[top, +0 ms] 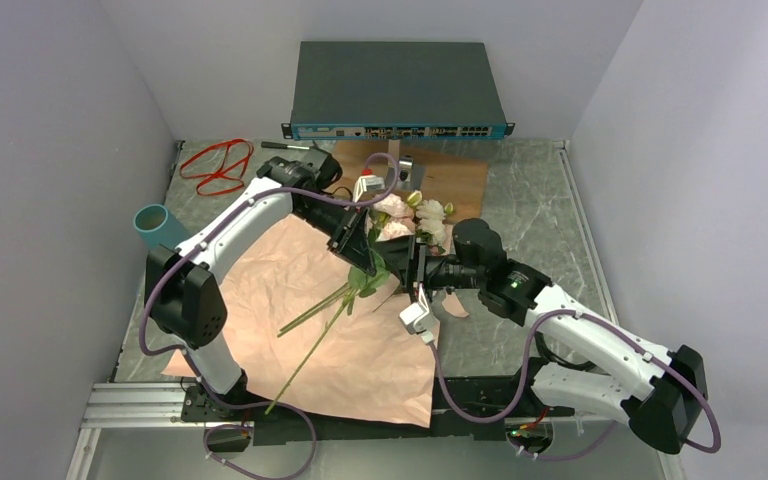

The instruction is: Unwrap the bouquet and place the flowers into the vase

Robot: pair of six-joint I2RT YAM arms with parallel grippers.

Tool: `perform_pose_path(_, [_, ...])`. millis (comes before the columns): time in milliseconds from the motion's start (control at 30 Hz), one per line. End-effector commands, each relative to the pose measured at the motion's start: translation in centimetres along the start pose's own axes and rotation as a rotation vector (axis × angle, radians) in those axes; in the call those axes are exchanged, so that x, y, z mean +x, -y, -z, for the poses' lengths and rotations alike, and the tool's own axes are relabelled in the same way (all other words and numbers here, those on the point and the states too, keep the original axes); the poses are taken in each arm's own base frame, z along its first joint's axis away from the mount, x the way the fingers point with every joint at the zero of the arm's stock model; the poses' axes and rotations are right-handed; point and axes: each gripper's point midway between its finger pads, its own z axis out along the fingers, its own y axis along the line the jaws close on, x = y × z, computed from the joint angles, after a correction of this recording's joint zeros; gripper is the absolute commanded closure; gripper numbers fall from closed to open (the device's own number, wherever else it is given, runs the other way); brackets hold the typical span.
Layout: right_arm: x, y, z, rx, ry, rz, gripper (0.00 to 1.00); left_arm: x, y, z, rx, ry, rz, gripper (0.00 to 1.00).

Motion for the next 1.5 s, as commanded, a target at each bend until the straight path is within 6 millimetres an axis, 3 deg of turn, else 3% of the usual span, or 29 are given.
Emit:
perform_pose_path(0, [-0.1, 1.4, 0.8, 0.061, -0.028, -0.012, 0.43, -1.9, 0.5, 2.4, -0.039, 0.107, -0.074, 0.98])
perform_pose_path(133, [0.9, 0.1, 1.6, 0.029, -0.104, -0.065, 0.12, -3.6, -0.5, 5.8, -0.122, 0.223, -0.093, 1.0])
perform_pose_path(233, [1.1, -0.9, 2.4, 0.023, -0.15, -0.125, 0.0, -5.1, -0.1, 9.2, -0.203, 0.347, -0.141, 1.0])
perform_pose_path(367, [1.7, -1.9, 3.2, 0.034, -0.215, -0.25, 0.0, -8.0, -0.2, 16.6, -0.446, 0.573, -0.263, 1.0])
perform_pose_path(467, [2.2, -1.9, 3.7, 0.043, -0.257, -0.383, 0.0, -9.5, 0.9, 24.2, -0.635, 0.762, -0.326, 1.0])
perform_pose_path(567, [2.6, -1.7, 4.1, 0.06, -0.287, -0.49, 0.0, -9.5, 2.2, 31.5, -0.841, 0.917, -0.35, 1.0])
perform_pose_path(667, [3.1, -0.7, 4.5, 0.113, -0.318, -0.594, 0.0, -8.8, 3.9, 37.4, -1.104, 1.027, -0.373, 1.0])
perform_pose_path(800, [4.1, 0.1, 4.5, 0.148, -0.358, -0.712, 0.0, -7.8, 8.7, 44.3, -1.446, 1.175, -0.473, 1.0])
perform_pose_path(967, [4.6, 0.6, 4.3, 0.17, -0.375, -0.775, 0.0, -7.0, 14.3, 49.1, -1.693, 1.318, -0.534, 1.0])
perform_pose_path(1167, [4.8, 1.2, 4.0, 0.162, -0.369, -0.765, 0.0, -4.4, 18.1, 53.0, -1.992, 1.368, -0.549, 1.0])
perform_pose_path(1300, [5.1, 1.8, 3.7, 0.154, -0.366, -0.768, 0.0, -3.0, 19.3, 53.3, -2.061, 1.398, -0.534, 1.0])
perform_pose_path(1467, [4.6, 2.1, 2.9, 0.122, -0.319, -0.749, 0.0, -2.7, 18.4, 53.4, -1.96, 1.535, -0.43, 0.99])
